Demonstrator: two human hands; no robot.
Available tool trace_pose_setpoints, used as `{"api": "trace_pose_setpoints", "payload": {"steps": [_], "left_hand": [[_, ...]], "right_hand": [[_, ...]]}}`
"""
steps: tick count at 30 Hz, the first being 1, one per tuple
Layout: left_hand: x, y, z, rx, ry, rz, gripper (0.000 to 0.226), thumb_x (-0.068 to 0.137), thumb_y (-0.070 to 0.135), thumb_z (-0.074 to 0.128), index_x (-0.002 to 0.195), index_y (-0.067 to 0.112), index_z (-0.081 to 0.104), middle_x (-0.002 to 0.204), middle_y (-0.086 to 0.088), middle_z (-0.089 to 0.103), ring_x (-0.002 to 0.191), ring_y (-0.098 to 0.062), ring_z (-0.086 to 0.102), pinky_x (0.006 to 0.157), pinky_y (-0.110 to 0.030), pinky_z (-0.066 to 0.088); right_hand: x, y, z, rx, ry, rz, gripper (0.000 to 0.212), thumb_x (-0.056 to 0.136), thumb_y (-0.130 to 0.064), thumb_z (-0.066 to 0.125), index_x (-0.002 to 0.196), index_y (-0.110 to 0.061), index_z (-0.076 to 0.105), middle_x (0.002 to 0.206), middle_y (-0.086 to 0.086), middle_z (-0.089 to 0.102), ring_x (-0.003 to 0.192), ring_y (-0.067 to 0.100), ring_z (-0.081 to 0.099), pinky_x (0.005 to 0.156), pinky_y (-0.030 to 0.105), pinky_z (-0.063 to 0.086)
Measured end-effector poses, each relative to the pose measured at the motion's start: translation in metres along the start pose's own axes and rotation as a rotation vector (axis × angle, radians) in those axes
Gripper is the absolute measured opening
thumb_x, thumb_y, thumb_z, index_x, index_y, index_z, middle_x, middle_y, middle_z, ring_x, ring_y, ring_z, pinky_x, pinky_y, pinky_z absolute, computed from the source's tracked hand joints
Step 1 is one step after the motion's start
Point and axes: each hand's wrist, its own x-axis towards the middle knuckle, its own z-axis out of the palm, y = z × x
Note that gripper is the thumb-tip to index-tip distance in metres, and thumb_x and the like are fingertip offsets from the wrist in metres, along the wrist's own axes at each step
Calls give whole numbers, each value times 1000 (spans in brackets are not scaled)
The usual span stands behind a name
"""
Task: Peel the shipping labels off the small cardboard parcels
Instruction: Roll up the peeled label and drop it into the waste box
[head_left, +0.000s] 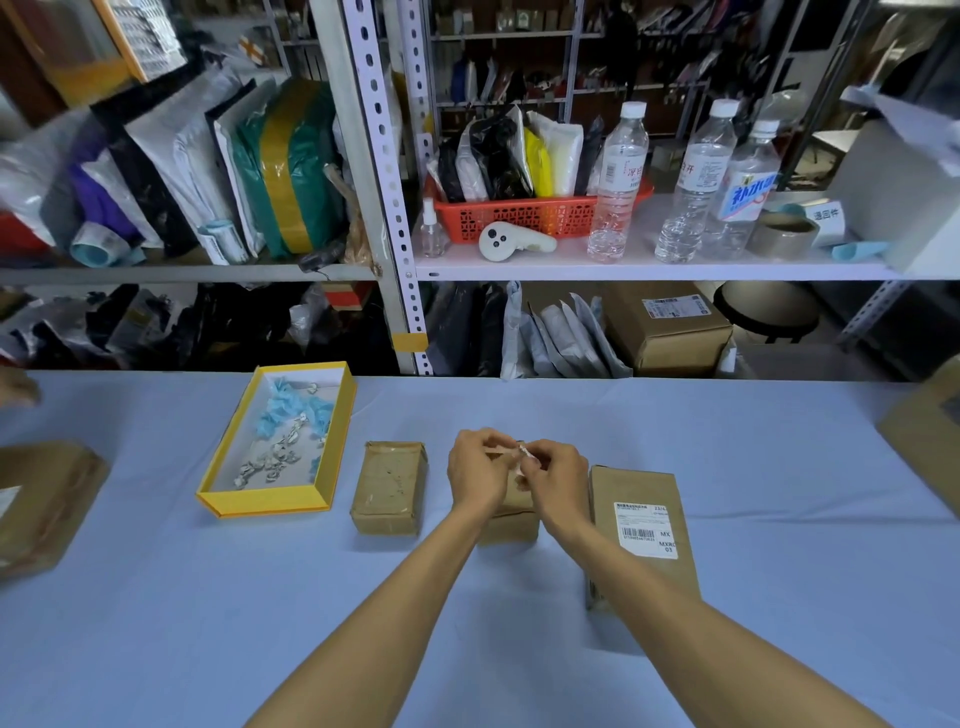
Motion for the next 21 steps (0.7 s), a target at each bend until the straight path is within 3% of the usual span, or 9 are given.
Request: {"api": "trace_pose_setpoints", "payload": {"steps": [3, 6, 8, 12, 14, 16, 21], "left_hand": [[3, -1, 0, -61, -114, -26, 14, 81, 8, 69, 85, 22, 68, 85, 2, 71, 85, -17, 69, 85, -34, 56], [4, 1, -1, -193, -156, -108, 5, 81, 12, 67, 81, 15, 71, 85, -5, 75, 83, -20, 73, 86, -38, 59], [4, 4, 1, -335, -168, -180, 6, 83, 10, 66, 81, 6, 71, 88, -14, 74, 83, -24, 74, 85, -38, 59], [6, 4, 1, -392, -117, -230, 7, 77, 2, 74, 81, 8, 74, 89, -12, 75, 89, -25, 73, 80, -28, 58], [8, 0, -1, -371, -73, -226, 15, 71, 2, 80, 78, 14, 74, 84, -8, 75, 87, -22, 73, 84, -32, 58], [8, -1, -3, -349, -58, -198, 19, 68, 3, 83, 79, 15, 73, 83, -7, 75, 85, -21, 73, 84, -34, 58], [3, 5, -1, -227, -24, -78, 26, 66, 0, 83, 76, 14, 64, 78, -6, 73, 75, -18, 71, 71, -26, 58]], "right_hand": [[4, -4, -4, -13, 2, -10, 22, 86, 3, 55, 88, -5, 75, 73, 9, 72, 62, 20, 70, 56, 11, 49], [9, -3, -3, -28, 31, -40, 22, 85, 3, 57, 88, -4, 77, 76, 9, 74, 69, 19, 71, 68, 27, 58], [10, -4, -1, -27, 74, -26, 21, 84, 0, 58, 90, -6, 78, 81, 8, 75, 77, 18, 72, 75, 31, 59], [9, -9, -3, 40, 56, 31, 24, 84, -8, 62, 104, -7, 75, 99, 4, 73, 92, 13, 68, 77, 14, 52], [10, -10, -6, 85, 18, 65, 26, 84, -10, 64, 108, -6, 73, 102, 5, 73, 94, 15, 69, 86, 23, 54], [11, -12, -11, 167, 24, 106, 23, 81, -6, 69, 104, -3, 73, 91, 7, 73, 83, 19, 72, 85, 33, 58], [13, -14, -22, 100, 83, 128, 18, 70, 5, 72, 81, -8, 72, 69, 9, 70, 66, 23, 70, 70, 33, 60]]}}
